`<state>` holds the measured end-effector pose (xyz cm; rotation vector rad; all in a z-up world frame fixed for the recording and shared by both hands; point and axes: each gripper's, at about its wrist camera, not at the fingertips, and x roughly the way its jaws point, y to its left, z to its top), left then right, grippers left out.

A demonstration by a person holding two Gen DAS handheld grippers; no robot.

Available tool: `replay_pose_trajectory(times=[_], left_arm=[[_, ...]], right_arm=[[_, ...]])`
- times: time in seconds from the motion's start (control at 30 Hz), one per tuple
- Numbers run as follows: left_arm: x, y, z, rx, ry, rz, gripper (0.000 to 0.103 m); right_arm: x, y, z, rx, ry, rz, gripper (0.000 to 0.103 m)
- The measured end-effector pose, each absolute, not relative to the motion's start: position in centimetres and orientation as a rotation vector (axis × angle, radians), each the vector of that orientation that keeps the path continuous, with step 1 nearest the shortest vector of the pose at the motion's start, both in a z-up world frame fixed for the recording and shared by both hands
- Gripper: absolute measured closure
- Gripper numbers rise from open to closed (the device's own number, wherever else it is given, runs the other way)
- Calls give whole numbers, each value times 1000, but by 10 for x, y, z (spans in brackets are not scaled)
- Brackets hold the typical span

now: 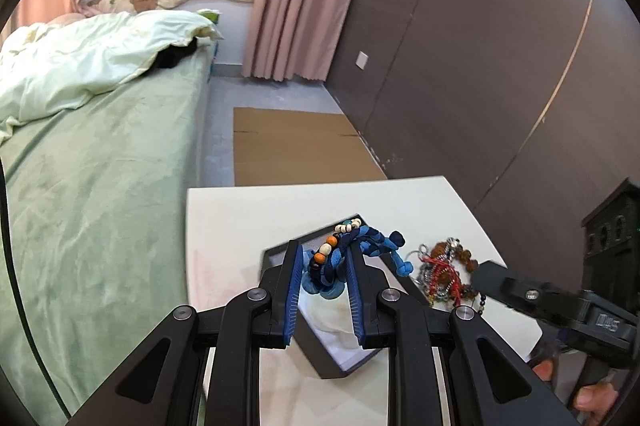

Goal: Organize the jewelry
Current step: 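Carry the blue bracelet into the black box and open the left tool, then lower the left tool onto the red string bracelet and close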

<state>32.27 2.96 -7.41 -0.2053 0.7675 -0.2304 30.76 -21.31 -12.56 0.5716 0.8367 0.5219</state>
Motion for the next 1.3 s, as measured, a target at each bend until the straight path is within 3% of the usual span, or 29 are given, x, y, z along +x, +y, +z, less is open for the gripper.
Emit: replay_pose_trajectory(times=[0.13,0.2,0.37,0.4,1.03,1.3], left_arm=[[328,12,-81,-167,806,-227,78],[332,6,-85,-145,827,-199,71],[332,-2,-84,-138,829,-203,11],[329,-3,-81,-138,817,-207,9],[285,-47,-51,-104,772,-277,8],[291,-82,-66,-111,839,-349,33]], right_arm=[[296,-234,-118,579,818,477,26],[292,-245,-116,591,812,463,26],[283,-262,-114,578,820,432,26],[280,-266,-113,576,820,433,26],[257,-362,-125,662,821,356,26],[255,-382,-131,692,828,349,26]])
